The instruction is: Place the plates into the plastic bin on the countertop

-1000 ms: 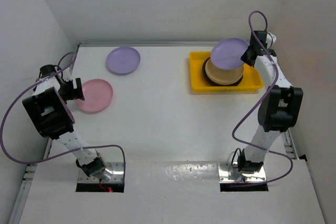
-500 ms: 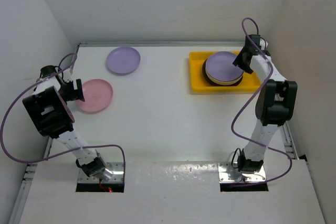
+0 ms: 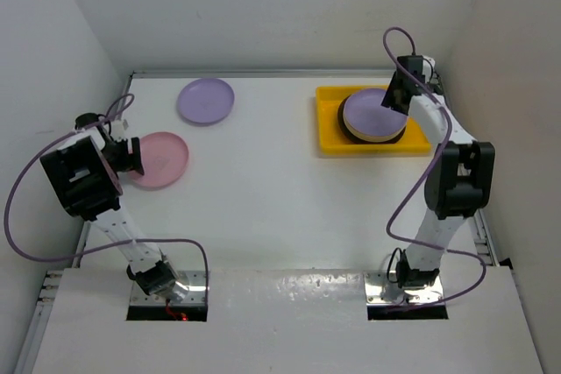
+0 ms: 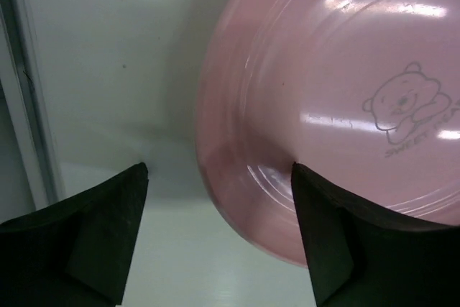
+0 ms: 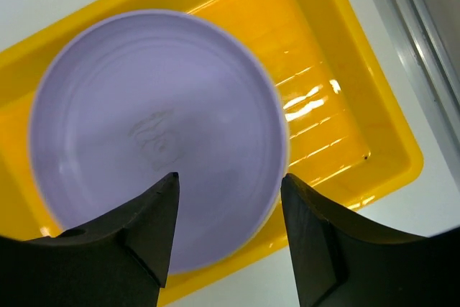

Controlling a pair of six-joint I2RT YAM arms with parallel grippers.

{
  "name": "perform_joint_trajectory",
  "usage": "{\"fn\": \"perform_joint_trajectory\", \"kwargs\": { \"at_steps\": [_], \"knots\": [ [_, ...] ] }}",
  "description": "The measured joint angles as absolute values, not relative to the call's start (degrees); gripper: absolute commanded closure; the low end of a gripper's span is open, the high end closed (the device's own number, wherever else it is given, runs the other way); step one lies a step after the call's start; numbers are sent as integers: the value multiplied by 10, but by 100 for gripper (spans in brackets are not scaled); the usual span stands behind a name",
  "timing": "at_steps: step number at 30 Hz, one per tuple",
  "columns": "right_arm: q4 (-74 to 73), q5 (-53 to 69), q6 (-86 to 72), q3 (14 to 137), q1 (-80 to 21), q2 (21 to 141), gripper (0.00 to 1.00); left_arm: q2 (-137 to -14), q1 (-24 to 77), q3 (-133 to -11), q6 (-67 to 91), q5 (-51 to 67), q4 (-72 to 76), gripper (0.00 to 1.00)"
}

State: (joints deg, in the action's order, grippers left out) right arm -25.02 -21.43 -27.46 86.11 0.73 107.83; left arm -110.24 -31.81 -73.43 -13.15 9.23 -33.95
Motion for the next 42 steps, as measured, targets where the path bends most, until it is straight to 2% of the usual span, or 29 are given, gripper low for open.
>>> {"fn": "perform_joint_trajectory", "kwargs": {
  "at_steps": [2, 3, 5, 6, 7, 11, 15, 16, 19, 24, 27, 31, 32, 35, 38, 40, 41, 42],
  "knots": [
    [-231, -215, -265, 838, -9, 1046, 42, -1112, -314, -745, -137, 94, -338, 26],
    [-223, -215, -262, 827, -22, 1027, 42, -1116, -309, -751, -140, 97, -336, 43],
    [-204, -212, -258, 810, -51, 995, 43, -1124, -299, -761, -141, 101, -337, 65],
    [-193, -209, -256, 804, -67, 982, 47, -1129, -293, -767, -141, 101, -340, 89],
    [-185, -206, -254, 800, -81, 972, 48, -1134, -287, -775, -140, 104, -340, 100],
    [-151, -158, -241, 788, -136, 952, 47, -1152, -278, -809, -152, 162, -352, 100],
    [-128, -42, -223, 777, -185, 955, 44, -1147, -257, -809, -166, 212, -378, 100],
    [-122, -10, -222, 776, -201, 960, 41, -1143, -243, -809, -170, 225, -387, 100],
    [-91, 69, -223, 780, -257, 987, 36, -1115, -178, -810, -182, 262, -410, 100],
    [-74, 144, -230, 828, -326, 1080, 36, -1063, -50, -856, -192, 307, -429, 100],
    [-70, 156, -232, 846, -335, 1116, 39, -1048, -10, -884, -189, 334, -434, 100],
    [-81, 155, -225, 871, -327, 1145, 48, -1044, -2, -893, -186, 356, -443, 100],
    [-83, 152, -224, 873, -327, 1148, 56, -1044, 1, -893, -185, 357, -447, 100],
    [-95, 141, -220, 871, -322, 1151, 69, -1044, 2, -893, -184, 364, -454, 100],
    [-84, 139, -223, 857, -320, 1151, 71, -1044, 5, -893, -183, 377, -459, 100],
    [-81, 141, -225, 845, -320, 1151, 81, -1044, 6, -893, -183, 387, -460, 100],
    [-79, 142, -227, 840, -320, 1151, 95, -1044, 7, -893, -183, 390, -460, 100],
    [-79, 143, -228, 839, -320, 1151, 100, -1044, 8, -893, -183, 393, -460, 100]
  ]
}}
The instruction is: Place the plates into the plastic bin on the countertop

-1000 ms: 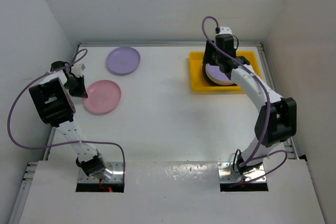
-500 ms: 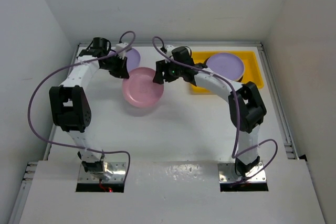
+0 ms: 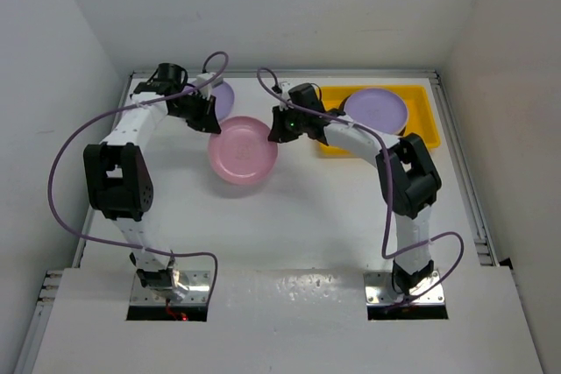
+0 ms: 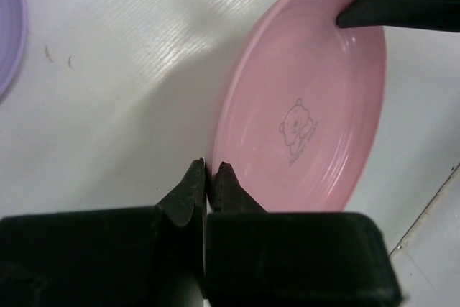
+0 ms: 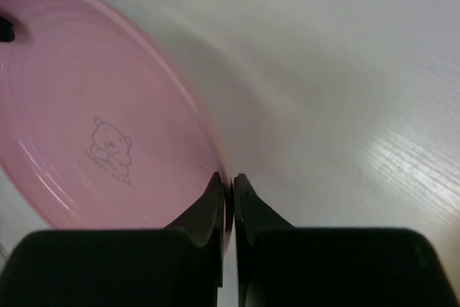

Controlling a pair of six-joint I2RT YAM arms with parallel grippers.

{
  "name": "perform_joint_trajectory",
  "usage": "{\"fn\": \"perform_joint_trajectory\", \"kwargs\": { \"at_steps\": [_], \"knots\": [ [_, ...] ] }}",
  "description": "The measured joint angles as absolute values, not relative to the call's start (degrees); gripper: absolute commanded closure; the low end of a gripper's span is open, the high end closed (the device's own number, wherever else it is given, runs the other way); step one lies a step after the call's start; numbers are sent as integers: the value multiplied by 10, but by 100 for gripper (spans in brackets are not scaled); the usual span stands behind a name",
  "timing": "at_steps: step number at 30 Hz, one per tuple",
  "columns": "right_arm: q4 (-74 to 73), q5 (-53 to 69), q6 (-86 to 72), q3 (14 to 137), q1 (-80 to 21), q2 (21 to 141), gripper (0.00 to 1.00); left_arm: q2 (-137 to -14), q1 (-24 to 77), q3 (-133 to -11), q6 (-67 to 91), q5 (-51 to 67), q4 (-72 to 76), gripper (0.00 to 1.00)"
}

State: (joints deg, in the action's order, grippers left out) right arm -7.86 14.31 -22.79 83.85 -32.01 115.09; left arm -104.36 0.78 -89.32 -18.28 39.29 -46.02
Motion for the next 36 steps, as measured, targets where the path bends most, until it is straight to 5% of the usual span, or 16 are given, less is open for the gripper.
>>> {"fn": "perform_joint_trajectory", "kwargs": {
  "at_steps": [2, 3, 5, 11, 19, 25, 28, 32, 36],
  "knots": [
    [-75, 146, -233, 835, -321, 1151, 100, -1044, 10, -894, -180, 389, -460, 95],
    [-72, 148, -236, 834, -320, 1151, 100, -1044, 10, -895, -179, 387, -459, 55],
    [-62, 150, -251, 827, -316, 1151, 100, -1044, 10, -897, -175, 382, -459, 1],
    [-71, 142, -319, 815, -245, 1135, 100, -1048, 5, -926, -156, 325, -467, 0],
    [-182, -20, -369, 813, 6, 1021, 100, -1056, -35, -951, -144, 220, -462, 0],
    [-268, -109, -358, 832, 44, 1027, 100, -1085, -50, -951, -140, 200, -463, 0],
    [-287, -120, -356, 840, 44, 1045, 71, -1089, -50, -951, -140, 201, -464, 0],
    [-299, -133, -350, 857, 47, 1075, 48, -1090, -50, -951, -140, 198, -463, 0],
    [-300, -148, -337, 865, 48, 1093, 41, -1100, -50, -952, -133, 186, -455, 0]
  ]
}}
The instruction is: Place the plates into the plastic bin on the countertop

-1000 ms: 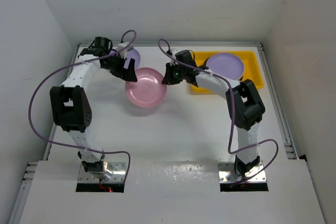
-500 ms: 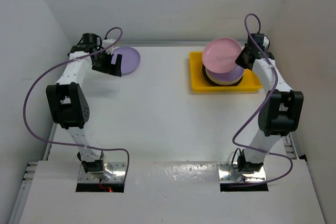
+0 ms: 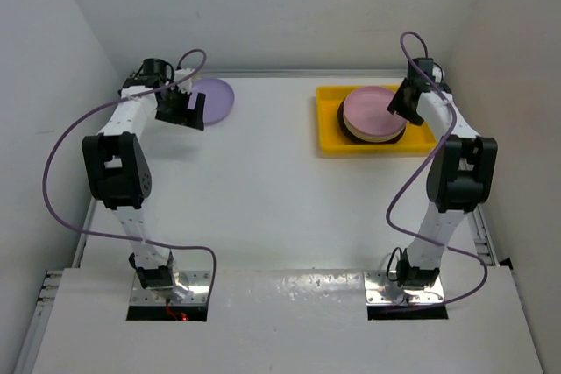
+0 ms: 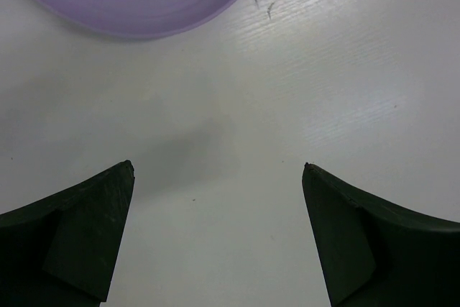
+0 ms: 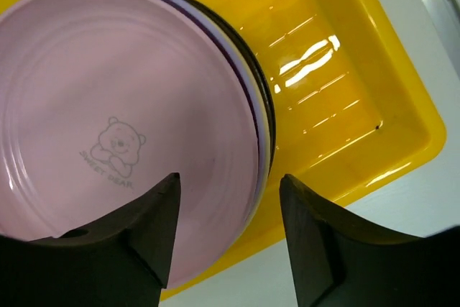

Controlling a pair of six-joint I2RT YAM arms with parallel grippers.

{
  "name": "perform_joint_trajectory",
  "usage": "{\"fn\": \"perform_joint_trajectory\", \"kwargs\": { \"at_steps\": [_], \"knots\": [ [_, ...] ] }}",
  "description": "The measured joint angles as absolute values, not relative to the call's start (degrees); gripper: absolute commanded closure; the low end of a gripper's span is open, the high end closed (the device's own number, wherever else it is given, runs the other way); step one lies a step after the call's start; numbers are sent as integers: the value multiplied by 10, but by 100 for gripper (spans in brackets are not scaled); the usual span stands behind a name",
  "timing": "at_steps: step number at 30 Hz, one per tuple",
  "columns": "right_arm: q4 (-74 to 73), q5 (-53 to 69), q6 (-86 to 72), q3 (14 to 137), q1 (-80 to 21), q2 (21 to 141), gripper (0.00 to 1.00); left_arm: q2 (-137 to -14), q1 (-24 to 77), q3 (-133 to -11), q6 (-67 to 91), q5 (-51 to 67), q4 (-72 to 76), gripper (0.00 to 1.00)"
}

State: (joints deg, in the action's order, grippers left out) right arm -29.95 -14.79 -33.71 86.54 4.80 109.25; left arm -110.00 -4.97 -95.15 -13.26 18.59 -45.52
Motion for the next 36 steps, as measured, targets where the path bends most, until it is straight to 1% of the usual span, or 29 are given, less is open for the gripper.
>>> {"fn": "perform_joint_trajectory", "kwargs": {
  "at_steps": [3, 5, 9, 14, 16, 17, 18, 20, 21, 22, 23, 24, 26, 27, 31, 33, 36],
  "knots": [
    [-300, -162, -316, 883, 48, 1101, 40, -1124, -51, -961, -114, 172, -438, 0],
    [-296, -171, -300, 890, 46, 1101, 37, -1146, -52, -972, -96, 159, -426, 0],
    [-286, -193, -269, 894, 31, 1096, 37, -1206, -55, -1016, -49, 118, -388, 0],
    [-243, -205, -249, 830, -32, 1033, 37, -1300, -65, -1095, 14, 85, -329, 0],
    [-233, -204, -246, 817, -64, 1009, 39, -1342, -69, -1133, 34, 72, -313, 4],
    [-226, -203, -244, 815, -79, 1000, 39, -1358, -71, -1148, 40, 68, -307, 7],
    [-221, -200, -244, 815, -92, 992, 40, -1374, -72, -1161, 47, 65, -301, 20],
    [-213, -196, -242, 815, -105, 980, 42, -1396, -75, -1177, 55, 51, -289, 34],
    [-210, -195, -241, 815, -109, 974, 43, -1399, -76, -1183, 56, 50, -285, 50],
    [-208, -195, -240, 815, -111, 969, 43, -1401, -76, -1185, 62, 48, -282, 60],
    [-206, -194, -239, 815, -113, 966, 43, -1402, -76, -1186, 61, 49, -282, 72],
    [-203, -190, -235, 815, -117, 963, 43, -1406, -77, -1188, 61, 57, -279, 100],
    [-194, -177, -223, 815, -124, 959, 43, -1407, -80, -1195, 65, 87, -274, 100],
    [-189, -167, -213, 815, -129, 959, 42, -1407, -81, -1199, 63, 114, -274, 100],
    [-183, -78, -178, 823, -163, 963, 39, -1404, -84, -1191, 41, 207, -298, 100],
    [-187, -37, -166, 845, -182, 978, 37, -1391, -82, -1170, 17, 241, -315, 100],
    [-186, 4, -151, 881, -216, 1010, 36, -1335, -69, -1115, -31, 270, -351, 100]
  ]
}}
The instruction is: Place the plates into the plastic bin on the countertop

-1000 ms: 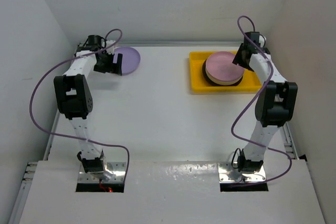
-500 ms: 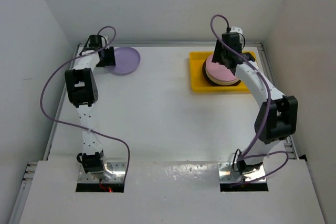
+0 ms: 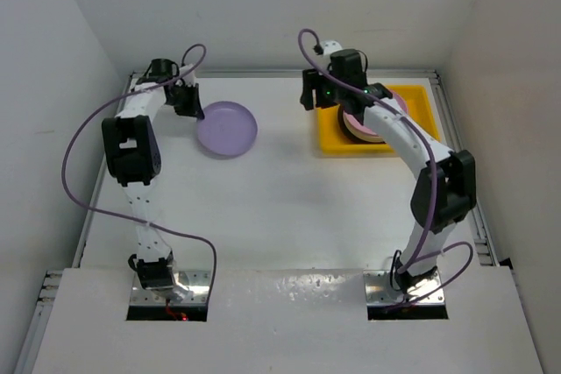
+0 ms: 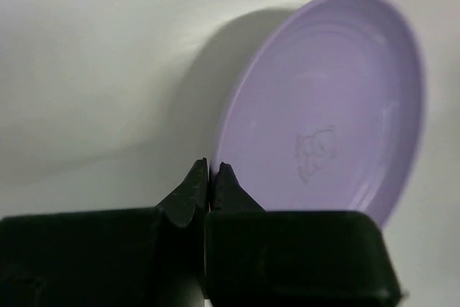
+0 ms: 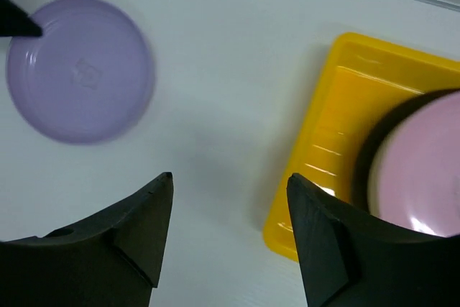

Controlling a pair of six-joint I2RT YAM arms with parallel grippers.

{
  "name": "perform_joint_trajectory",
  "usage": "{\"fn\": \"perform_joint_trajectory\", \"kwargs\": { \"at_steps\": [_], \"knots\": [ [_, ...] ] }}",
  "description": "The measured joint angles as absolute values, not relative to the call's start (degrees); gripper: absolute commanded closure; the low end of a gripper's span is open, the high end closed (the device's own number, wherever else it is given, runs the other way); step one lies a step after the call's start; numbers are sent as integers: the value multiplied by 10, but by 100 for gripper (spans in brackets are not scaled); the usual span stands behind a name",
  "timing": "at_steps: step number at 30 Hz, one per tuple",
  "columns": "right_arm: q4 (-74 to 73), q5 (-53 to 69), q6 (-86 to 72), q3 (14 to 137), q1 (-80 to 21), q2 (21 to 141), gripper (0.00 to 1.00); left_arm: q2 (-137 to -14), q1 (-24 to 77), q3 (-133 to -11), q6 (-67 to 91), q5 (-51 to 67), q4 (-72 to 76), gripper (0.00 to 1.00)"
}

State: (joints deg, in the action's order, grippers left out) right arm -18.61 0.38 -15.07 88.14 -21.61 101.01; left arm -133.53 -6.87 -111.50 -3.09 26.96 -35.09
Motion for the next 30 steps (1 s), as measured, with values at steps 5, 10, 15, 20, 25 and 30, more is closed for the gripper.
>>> {"fn": "perform_joint_trajectory", "kwargs": {
  "at_steps": [5, 10, 15, 20, 25, 30],
  "knots": [
    [-186, 59, -142, 908, -259, 1059, 33, -1197, -15, -1062, -100, 310, -398, 100],
    [-186, 114, -161, 914, -269, 1096, 39, -1106, 38, -1062, -128, 359, -420, 100],
    [-164, 135, -190, 895, -269, 1105, 70, -1109, 57, -1055, -135, 378, -449, 100],
    [-147, 129, -221, 861, -269, 1105, 100, -1120, 61, -1051, -132, 386, -474, 100],
    [-136, 109, -239, 847, -272, 1105, 100, -1120, 65, -1051, -134, 386, -475, 25],
    [-152, 88, -262, 846, -252, 1100, 100, -1120, 66, -1054, -124, 371, -476, 0]
  ]
}}
